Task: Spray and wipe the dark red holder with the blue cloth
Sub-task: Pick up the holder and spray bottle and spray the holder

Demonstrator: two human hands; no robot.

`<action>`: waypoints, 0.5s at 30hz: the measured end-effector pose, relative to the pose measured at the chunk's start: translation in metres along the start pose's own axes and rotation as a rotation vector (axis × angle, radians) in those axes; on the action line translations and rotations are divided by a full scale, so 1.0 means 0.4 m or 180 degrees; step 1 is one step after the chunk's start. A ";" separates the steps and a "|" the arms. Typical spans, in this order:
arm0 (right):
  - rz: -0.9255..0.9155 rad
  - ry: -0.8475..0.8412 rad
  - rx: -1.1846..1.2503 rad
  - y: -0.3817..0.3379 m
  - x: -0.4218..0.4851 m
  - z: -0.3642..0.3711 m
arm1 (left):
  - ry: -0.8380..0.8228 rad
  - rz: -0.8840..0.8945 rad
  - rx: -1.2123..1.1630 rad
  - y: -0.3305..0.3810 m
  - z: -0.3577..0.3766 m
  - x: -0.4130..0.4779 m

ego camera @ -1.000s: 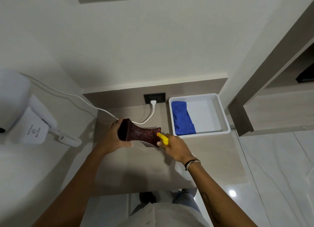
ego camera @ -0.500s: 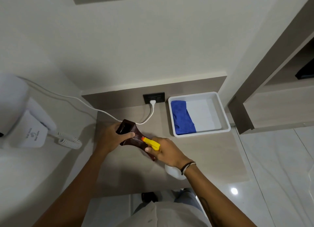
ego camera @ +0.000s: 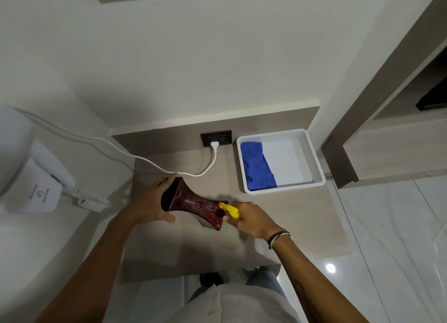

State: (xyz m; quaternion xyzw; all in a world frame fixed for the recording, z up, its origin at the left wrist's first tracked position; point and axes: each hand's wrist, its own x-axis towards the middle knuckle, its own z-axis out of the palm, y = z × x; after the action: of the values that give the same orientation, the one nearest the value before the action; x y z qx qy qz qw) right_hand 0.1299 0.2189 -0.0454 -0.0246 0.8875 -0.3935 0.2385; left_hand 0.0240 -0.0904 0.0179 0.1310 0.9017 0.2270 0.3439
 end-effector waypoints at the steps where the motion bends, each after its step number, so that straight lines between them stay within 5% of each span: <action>1: -0.0035 0.0012 0.0067 0.001 -0.003 0.001 | 0.0055 0.0057 0.0100 0.001 -0.003 -0.001; 5: -0.0155 0.0073 0.0321 -0.013 -0.009 -0.001 | 0.0779 0.0446 -0.0088 0.027 0.005 0.002; 15: -0.0807 0.0446 0.0406 -0.124 0.020 0.001 | 0.1304 -0.0802 -0.0862 0.064 0.014 0.045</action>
State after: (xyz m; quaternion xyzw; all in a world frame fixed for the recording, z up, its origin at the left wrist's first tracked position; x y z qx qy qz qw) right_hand 0.1160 0.1828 -0.0135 -0.0936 0.8650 -0.4768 0.1254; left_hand 0.0170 -0.0595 0.0169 -0.0780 0.9231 0.3226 0.1943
